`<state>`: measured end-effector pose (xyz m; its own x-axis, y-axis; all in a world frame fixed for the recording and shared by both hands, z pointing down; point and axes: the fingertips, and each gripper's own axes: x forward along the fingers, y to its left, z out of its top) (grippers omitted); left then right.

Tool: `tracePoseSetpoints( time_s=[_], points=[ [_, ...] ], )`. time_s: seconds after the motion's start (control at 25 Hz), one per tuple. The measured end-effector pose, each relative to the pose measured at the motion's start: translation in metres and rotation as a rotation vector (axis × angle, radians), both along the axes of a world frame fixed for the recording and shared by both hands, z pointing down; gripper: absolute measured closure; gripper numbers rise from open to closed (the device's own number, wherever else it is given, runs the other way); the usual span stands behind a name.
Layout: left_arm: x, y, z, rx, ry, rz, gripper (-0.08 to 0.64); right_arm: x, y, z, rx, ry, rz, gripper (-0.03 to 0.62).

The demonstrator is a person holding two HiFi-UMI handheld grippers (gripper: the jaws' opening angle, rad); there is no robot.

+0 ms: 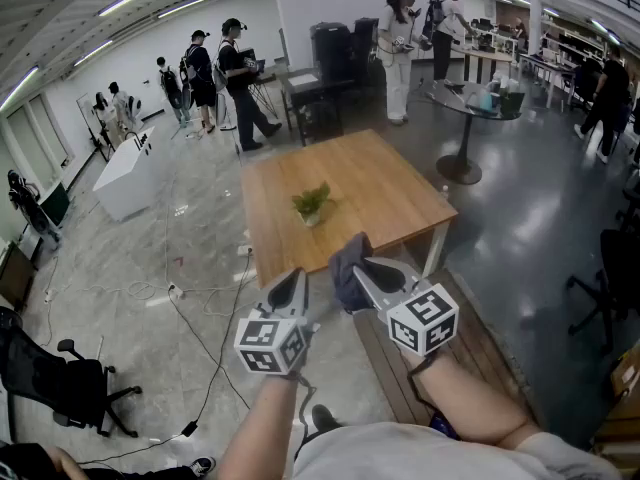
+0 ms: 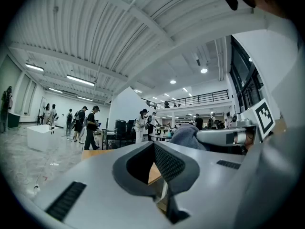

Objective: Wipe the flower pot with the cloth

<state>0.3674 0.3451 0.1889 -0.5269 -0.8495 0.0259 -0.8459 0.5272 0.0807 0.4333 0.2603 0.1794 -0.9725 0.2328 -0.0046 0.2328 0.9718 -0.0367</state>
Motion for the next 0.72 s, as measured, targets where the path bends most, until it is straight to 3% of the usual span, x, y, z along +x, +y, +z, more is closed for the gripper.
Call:
tracePoseSetpoints(
  time_s=[0.36, 0.72],
  points=[
    [-0.014, -0.004, 0.009, -0.006, 0.010, 0.005, 0.554, -0.013, -0.005, 0.009, -0.010, 0.005, 0.001, 0.549],
    [-0.055, -0.007, 0.021, -0.009, 0.023, 0.025, 0.554, -0.051, -0.008, 0.021, -0.013, 0.017, 0.015, 0.549]
  ],
)
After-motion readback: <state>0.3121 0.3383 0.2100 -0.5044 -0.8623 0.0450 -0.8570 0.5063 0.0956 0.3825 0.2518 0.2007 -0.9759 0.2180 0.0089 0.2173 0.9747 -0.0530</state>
